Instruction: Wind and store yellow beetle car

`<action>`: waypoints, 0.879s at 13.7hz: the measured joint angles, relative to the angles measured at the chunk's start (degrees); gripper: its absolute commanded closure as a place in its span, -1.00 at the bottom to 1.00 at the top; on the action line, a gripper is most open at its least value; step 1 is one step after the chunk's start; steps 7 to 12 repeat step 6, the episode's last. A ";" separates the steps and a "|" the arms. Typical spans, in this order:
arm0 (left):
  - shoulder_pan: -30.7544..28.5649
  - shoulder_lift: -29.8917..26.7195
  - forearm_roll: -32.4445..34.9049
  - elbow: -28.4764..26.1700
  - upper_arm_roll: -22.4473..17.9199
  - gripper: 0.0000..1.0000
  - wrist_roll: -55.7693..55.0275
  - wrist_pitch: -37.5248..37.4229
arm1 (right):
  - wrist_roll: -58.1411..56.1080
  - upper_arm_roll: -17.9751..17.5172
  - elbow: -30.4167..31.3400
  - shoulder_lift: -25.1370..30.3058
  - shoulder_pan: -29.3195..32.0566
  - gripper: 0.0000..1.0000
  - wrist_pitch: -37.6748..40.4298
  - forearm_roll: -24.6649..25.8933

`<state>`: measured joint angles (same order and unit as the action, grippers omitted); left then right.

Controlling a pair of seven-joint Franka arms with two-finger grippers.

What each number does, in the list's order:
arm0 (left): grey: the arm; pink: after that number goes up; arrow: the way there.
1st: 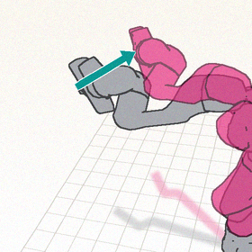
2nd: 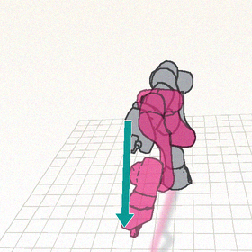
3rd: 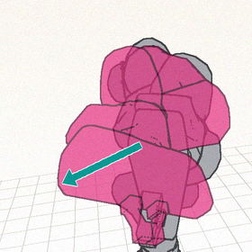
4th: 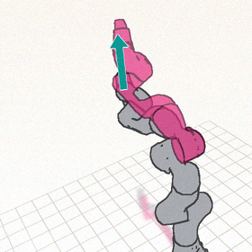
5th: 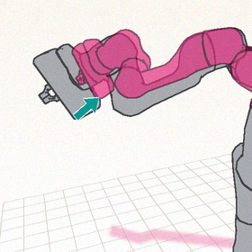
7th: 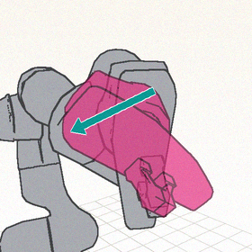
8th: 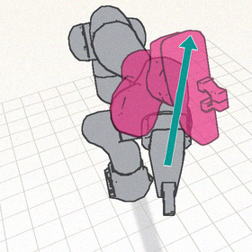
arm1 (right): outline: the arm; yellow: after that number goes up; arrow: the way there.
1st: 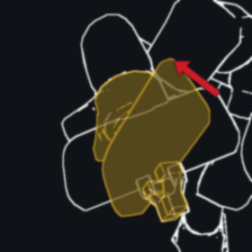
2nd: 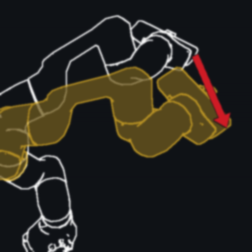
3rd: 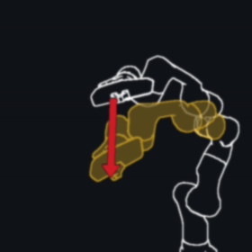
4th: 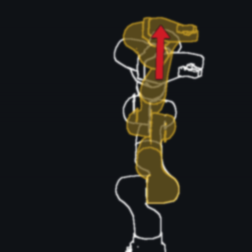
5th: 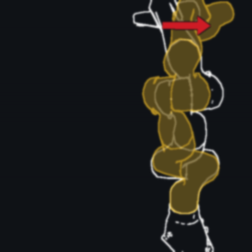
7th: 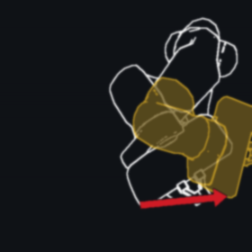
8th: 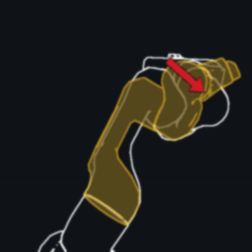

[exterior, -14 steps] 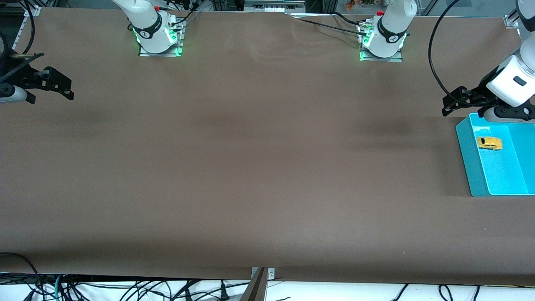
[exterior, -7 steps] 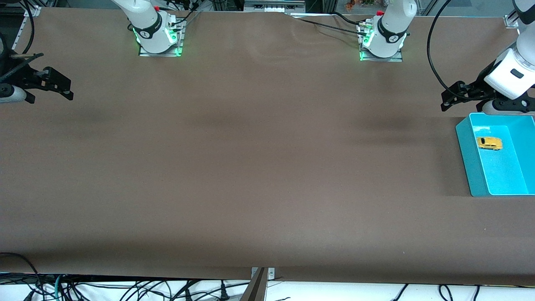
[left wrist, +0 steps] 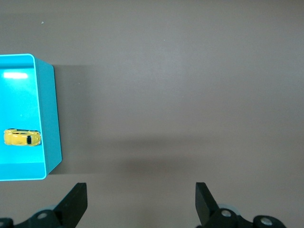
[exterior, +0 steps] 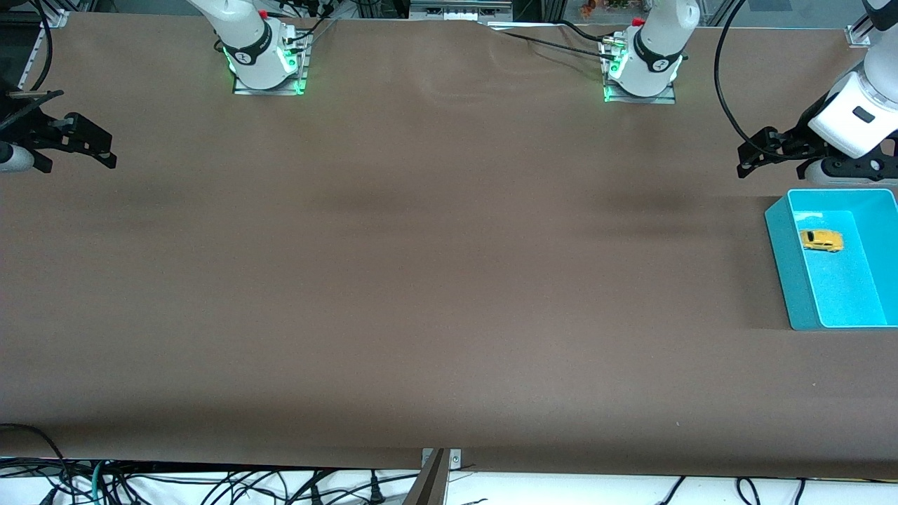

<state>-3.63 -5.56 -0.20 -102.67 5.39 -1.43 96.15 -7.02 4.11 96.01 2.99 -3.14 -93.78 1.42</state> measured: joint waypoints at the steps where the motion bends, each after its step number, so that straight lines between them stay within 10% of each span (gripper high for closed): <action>1: 0.00 0.00 0.00 0.12 -0.03 -1.00 0.00 -0.69 | 0.00 -0.01 0.00 0.00 -0.01 -1.00 0.67 0.00; 12: 0.00 -0.16 0.00 0.95 0.00 -1.00 0.00 -3.88 | 3.74 -0.91 -0.01 -0.25 -0.66 -1.00 5.37 -0.11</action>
